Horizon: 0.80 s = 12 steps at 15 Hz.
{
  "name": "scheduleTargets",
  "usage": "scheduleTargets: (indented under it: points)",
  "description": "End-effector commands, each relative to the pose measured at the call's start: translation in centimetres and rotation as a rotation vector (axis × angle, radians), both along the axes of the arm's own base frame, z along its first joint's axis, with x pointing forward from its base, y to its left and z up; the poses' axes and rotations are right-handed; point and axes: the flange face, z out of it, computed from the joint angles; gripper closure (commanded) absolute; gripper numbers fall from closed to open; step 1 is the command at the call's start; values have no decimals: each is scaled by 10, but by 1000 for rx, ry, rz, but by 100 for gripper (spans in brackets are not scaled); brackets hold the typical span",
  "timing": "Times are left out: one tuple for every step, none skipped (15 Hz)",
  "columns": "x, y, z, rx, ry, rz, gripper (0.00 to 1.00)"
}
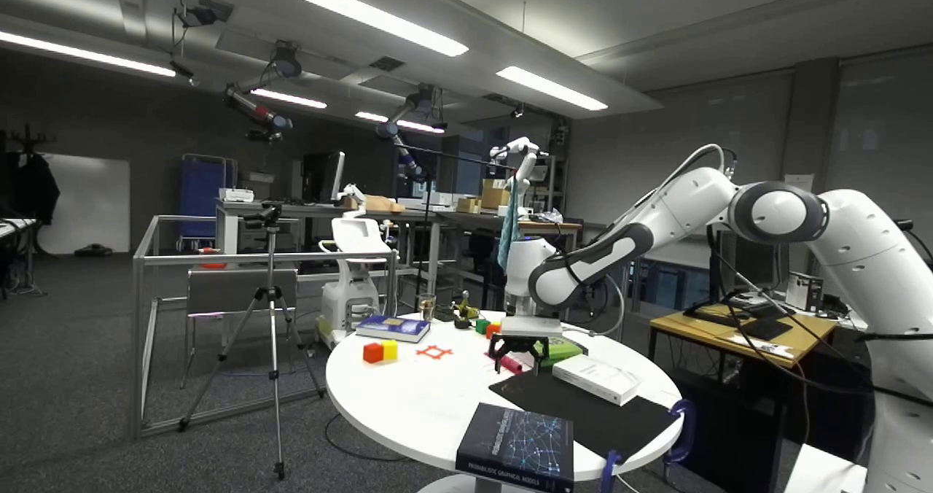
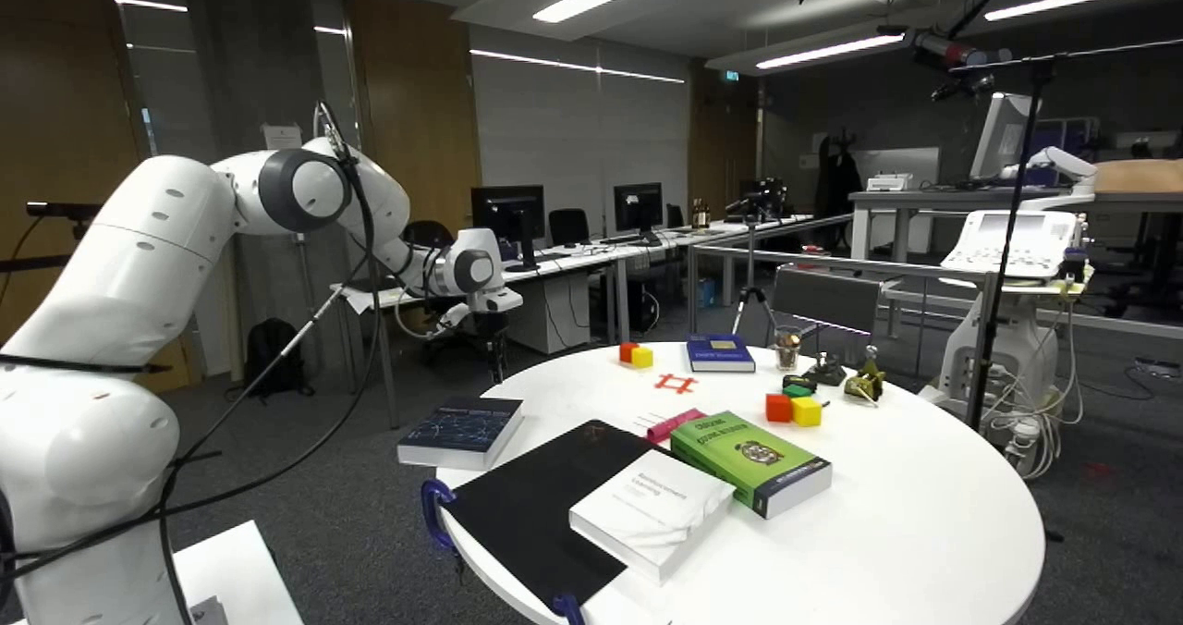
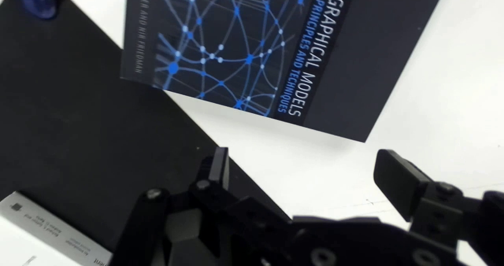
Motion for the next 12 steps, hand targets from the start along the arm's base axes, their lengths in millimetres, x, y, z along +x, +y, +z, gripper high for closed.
scheduleTargets:
  points:
    - [-62, -6, 29, -84, 78, 162, 0]
    - [-74, -4, 32, -99, 101, 205, 0]
    - [-88, -2, 35, -112, 122, 252, 0]
    - [-100, 0, 37, -123, 146, 300, 0]
    - [-112, 1, 38, -135, 168, 347, 0]
    - [-123, 3, 39, -146, 186, 396, 0]
    - [-135, 5, 40, -160, 205, 445, 0]
    - [-145, 8, 41, -170, 223, 494, 0]
    - [-155, 10, 40, -182, 240, 542, 0]
    - [-164, 14, 39, -195, 253, 593, 0]
    - [-173, 18, 37, -209, 264, 644, 0]
    - [-179, 22, 34, -209, 275, 693, 0]
